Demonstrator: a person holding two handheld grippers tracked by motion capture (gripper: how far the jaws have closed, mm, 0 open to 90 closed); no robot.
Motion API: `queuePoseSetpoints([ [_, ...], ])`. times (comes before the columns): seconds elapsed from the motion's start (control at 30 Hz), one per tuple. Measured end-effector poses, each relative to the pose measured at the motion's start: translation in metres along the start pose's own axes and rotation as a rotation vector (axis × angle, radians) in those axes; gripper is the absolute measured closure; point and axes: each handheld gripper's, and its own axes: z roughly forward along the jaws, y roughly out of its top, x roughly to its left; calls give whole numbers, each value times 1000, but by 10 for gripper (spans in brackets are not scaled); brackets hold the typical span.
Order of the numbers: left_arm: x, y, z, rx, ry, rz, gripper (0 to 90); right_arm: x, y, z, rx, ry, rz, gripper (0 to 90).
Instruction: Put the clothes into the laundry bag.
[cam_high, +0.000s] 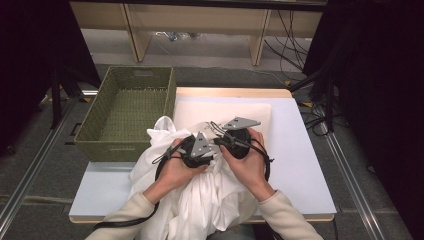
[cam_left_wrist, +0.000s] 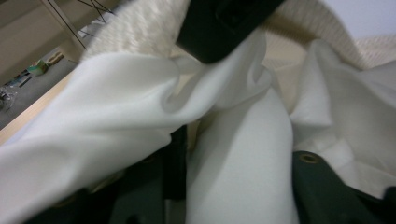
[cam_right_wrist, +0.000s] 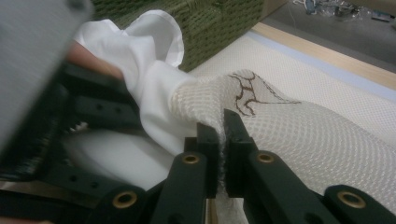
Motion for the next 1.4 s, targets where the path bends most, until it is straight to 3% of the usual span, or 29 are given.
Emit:
queuePoseSetpoints([
  [0.07,1,0,-4,-15,-6,-12,504,0,0,1,-10,-3,-2,880],
  [0.1,-1,1,-11,-62,-24,-59,465,2,-1,1,-1,3,21,879],
  [0.13,-1,1,-11,-62,-24,-59,427,2,-1,1,-1,3,21,879],
  [0.17,-2,1,-21,-91,-46,-106,391,1,0,0,-5,-5,-5,878],
  [0.33,-1,3,-45,-141,-57,-134,300,-2,0,-3,10,-10,20,877],
  [0.4,0,4,-58,-160,-62,-156,278,-4,-1,-2,2,-9,7,877],
  [0.6,-7,0,-75,-128,-87,-134,233,-3,0,-3,5,-12,0,877],
  [0.63,-9,-5,-69,-93,-92,-117,225,-3,0,-3,1,-16,-6,877],
  [0.67,-9,-5,-69,-93,-92,-117,223,-3,0,-3,1,-16,-6,877],
  [0.7,-11,-12,-58,-34,-70,-110,223,-1,0,-4,7,-17,25,877],
  [0.73,-13,-16,-52,-12,-64,-115,225,-1,1,-4,6,-17,10,877],
  [0.77,-13,-19,-46,17,-59,-79,239,1,0,-4,3,-15,31,878],
  [0.9,-16,-26,-29,57,-49,-79,290,2,-2,-2,15,-11,20,877],
  [0.93,-20,-28,-20,79,-39,-62,350,2,-3,0,24,-6,14,877],
  [1.0,-21,-29,-17,97,-29,-56,381,3,-3,1,32,-6,11,877],
  [1.03,-23,-30,-13,122,-19,-40,451,3,-3,1,32,-15,-3,877],
  [1.1,-23,-30,-11,132,-7,-30,529,2,-3,2,31,0,-27,877],
  [1.17,-23,-30,-11,140,-6,-24,565,4,-3,1,36,-2,-3,877],
  [1.3,-24,-29,-13,132,-1,-38,756,5,-3,1,23,-7,-9,877],
  [1.4,-24,-25,-19,113,-12,-60,782,3,-2,1,26,-3,-12,877],
])
